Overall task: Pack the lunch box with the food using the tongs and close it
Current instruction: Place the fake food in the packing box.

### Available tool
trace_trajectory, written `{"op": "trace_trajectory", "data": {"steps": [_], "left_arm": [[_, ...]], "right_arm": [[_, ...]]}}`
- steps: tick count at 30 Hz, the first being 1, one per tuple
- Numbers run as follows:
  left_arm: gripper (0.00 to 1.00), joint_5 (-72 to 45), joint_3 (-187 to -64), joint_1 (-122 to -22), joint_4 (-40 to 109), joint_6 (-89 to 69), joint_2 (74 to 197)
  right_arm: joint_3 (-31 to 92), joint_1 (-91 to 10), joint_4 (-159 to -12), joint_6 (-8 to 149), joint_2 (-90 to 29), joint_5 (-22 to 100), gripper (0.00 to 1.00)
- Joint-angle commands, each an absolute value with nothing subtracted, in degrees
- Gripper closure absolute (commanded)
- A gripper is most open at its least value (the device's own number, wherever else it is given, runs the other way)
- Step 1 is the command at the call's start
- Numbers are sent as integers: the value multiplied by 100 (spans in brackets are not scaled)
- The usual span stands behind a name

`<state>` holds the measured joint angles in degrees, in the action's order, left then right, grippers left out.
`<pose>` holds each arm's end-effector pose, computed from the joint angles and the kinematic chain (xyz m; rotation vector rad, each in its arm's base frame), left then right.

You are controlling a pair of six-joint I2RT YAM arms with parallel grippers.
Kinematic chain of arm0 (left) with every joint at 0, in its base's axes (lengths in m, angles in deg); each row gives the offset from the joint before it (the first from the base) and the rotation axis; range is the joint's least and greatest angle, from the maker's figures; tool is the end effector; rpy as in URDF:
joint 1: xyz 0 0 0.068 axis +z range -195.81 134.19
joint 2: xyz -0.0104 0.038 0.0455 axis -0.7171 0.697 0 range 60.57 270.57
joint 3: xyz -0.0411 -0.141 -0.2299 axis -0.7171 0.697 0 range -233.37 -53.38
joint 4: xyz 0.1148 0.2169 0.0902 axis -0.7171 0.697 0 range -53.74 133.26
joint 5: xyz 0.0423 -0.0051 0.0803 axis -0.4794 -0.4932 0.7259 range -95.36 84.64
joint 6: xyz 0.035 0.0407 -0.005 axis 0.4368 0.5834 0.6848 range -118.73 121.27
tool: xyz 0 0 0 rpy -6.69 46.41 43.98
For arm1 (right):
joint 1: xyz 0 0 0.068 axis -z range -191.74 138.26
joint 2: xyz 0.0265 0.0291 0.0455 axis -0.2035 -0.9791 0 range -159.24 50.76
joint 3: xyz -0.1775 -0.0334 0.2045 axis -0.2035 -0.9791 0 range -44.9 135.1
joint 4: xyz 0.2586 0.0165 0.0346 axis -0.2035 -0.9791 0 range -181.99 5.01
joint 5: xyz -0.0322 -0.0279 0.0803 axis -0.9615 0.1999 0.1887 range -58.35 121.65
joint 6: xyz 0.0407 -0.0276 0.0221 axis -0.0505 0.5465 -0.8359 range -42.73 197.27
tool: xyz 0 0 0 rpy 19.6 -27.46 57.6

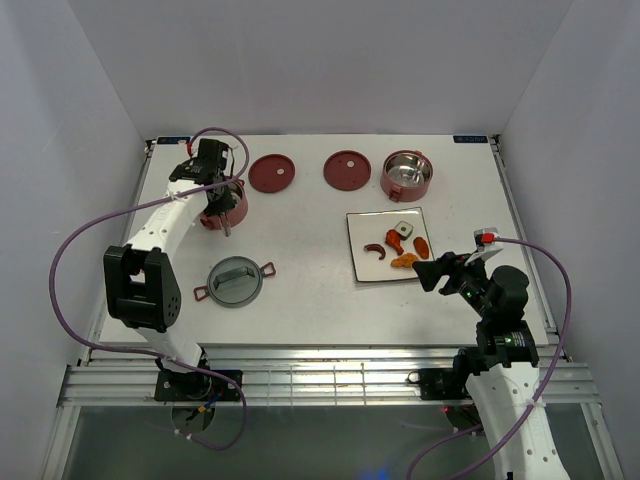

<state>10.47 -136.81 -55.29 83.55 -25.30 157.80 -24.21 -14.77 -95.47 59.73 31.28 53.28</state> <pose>0.3546 -0.0493 0.2805 -0.4742 2.5339 0.1351 0.1197 0.0194 0.2494 -0.0603 1.7565 0.5892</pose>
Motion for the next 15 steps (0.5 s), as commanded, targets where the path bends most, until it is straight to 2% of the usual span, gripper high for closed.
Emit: {"op": "trace_trajectory", "data": {"steps": [1,3,6,15], "left_arm": [[68,976,-13678,-5495,8179,-2483,15646],[59,923,-13696,-5504,8196,-2448,15629],[52,818,-13775,-5495,8231,-2430,15602],[48,493,-14170,-5530,8372,-2308,15242]], "right_arm": [[-2407,-1473,-9255,6013,3160,5407,23],[-2407,-1473,-9246,6013,3169,5389,23],[-2407,-1482,-9246,6013,3160,5389,23],[-2407,-1473,-9255,6013,3125,5328,23]]}}
